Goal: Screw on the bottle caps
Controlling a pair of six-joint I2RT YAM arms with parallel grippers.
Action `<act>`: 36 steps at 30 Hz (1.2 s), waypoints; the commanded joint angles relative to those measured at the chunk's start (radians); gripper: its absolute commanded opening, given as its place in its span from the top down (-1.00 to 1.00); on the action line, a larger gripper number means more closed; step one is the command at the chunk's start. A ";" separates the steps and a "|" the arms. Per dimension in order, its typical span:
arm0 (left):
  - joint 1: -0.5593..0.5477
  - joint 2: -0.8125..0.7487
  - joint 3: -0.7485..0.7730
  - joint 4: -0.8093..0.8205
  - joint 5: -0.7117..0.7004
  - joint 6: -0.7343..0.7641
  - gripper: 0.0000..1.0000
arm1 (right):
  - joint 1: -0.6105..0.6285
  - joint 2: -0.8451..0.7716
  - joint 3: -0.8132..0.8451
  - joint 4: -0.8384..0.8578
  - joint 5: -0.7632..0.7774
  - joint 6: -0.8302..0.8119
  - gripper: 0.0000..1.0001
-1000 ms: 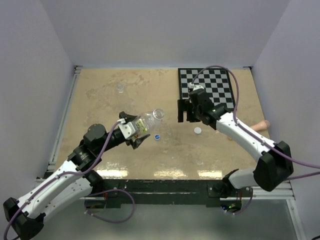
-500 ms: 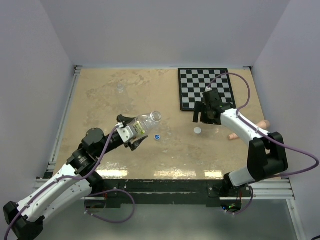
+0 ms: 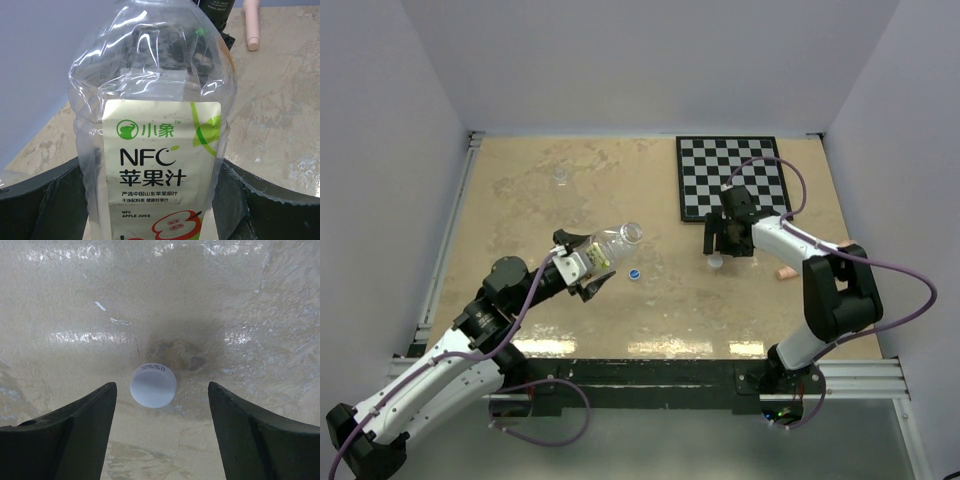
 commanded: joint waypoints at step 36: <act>0.004 0.011 0.008 0.049 0.003 0.031 1.00 | 0.062 0.080 0.031 -0.010 0.018 -0.042 -0.17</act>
